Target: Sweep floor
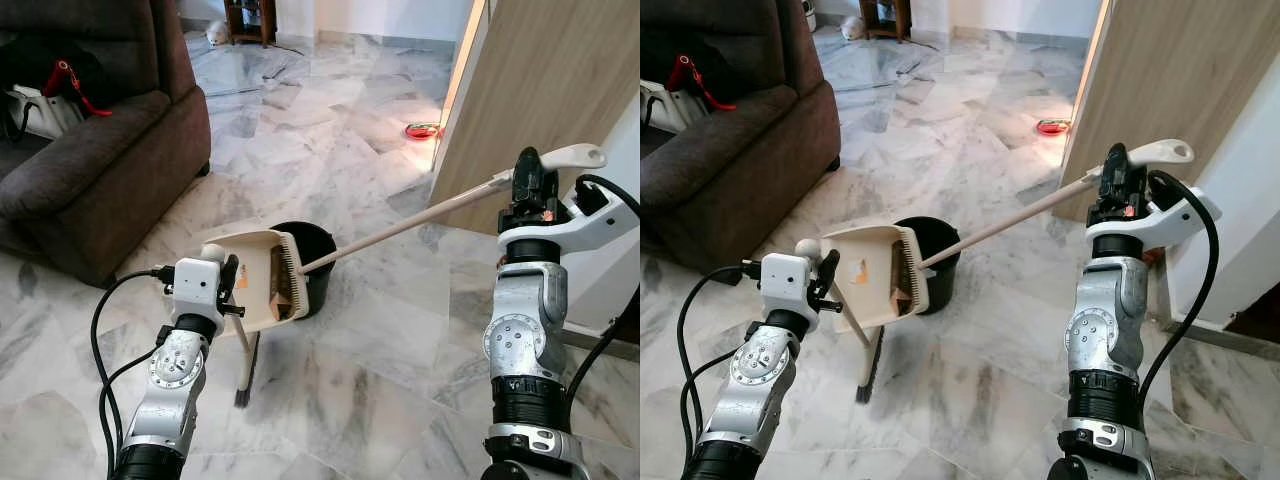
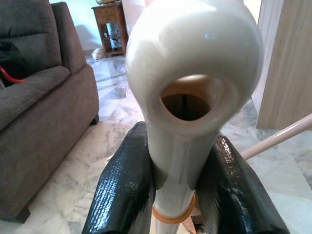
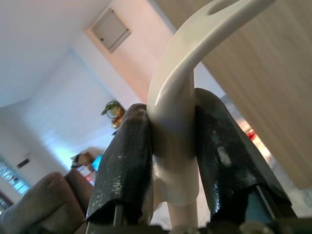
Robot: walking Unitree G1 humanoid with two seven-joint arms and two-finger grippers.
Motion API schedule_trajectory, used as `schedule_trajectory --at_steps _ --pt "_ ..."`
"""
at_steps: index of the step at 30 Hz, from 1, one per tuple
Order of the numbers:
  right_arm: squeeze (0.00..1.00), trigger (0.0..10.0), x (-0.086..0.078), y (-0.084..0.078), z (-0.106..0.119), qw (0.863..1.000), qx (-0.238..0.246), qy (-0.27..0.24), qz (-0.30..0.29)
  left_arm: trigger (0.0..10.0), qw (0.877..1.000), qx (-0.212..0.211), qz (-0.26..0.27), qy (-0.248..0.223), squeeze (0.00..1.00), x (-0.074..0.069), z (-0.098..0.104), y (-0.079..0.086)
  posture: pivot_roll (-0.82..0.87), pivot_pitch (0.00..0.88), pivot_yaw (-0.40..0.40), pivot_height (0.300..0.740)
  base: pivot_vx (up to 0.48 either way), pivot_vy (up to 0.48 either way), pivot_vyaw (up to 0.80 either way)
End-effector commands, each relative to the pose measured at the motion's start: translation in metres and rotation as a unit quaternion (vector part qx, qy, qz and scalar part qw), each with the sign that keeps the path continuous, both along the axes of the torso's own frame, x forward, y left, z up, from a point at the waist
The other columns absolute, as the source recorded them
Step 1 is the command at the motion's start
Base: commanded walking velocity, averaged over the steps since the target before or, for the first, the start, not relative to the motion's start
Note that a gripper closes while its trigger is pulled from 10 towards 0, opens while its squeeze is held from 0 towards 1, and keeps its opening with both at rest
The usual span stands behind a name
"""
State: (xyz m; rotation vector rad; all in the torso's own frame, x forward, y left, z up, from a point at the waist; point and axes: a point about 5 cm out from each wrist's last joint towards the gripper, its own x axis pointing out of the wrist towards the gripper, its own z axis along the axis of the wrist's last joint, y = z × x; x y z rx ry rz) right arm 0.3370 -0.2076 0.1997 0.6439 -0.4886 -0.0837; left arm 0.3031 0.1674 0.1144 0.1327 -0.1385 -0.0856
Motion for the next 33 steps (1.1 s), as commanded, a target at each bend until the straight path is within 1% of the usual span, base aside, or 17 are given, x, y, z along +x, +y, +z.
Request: schedule_trajectory --at_steps 1,6,9,13,16,21,33 --pt "0.0 10.0 -0.001 0.002 0.016 0.999 0.017 -0.035 -0.012 10.0 1.0 0.004 -0.003 -0.025 0.0 0.001 0.01 0.001 0.08 0.072 0.021 0.74 0.0 0.0 0.0" --pt "0.0 10.0 0.0 0.005 0.013 0.998 0.049 -0.028 -0.009 10.0 1.0 0.005 -0.003 -0.026 0.0 0.001 0.01 0.001 0.08 0.072 0.02 0.74 0.0 0.0 0.0" --pt "0.0 10.0 0.0 0.005 0.011 0.998 0.061 -0.023 -0.01 10.0 1.0 0.005 -0.003 -0.026 0.0 0.001 0.01 0.001 0.08 0.072 0.019 0.74 0.0 0.0 0.0" --pt "0.0 10.0 0.0 0.005 0.01 0.998 0.065 -0.019 -0.013 10.0 1.0 0.005 -0.003 -0.026 0.0 0.001 0.011 0.001 0.08 0.072 0.019 0.74 0.0 0.0 0.0" --pt "0.0 10.0 0.001 0.001 0.008 0.997 0.077 -0.01 -0.028 10.0 1.0 0.005 -0.002 -0.026 0.0 0.001 0.011 0.001 0.08 0.072 0.019 0.74 0.0 0.0 0.0" --pt "0.0 10.0 0.001 -0.001 0.006 0.996 0.077 0.002 -0.04 10.0 1.0 0.005 -0.002 -0.026 0.0 0.001 0.01 0.001 0.08 0.072 0.018 0.74 0.0 0.0 0.0" --pt "0.0 10.0 0.002 0.0 0.005 0.997 0.075 0.006 -0.036 10.0 1.0 0.008 0.0 -0.027 0.0 0.0 0.011 0.001 0.08 0.068 0.019 0.74 0.0 0.0 0.0"
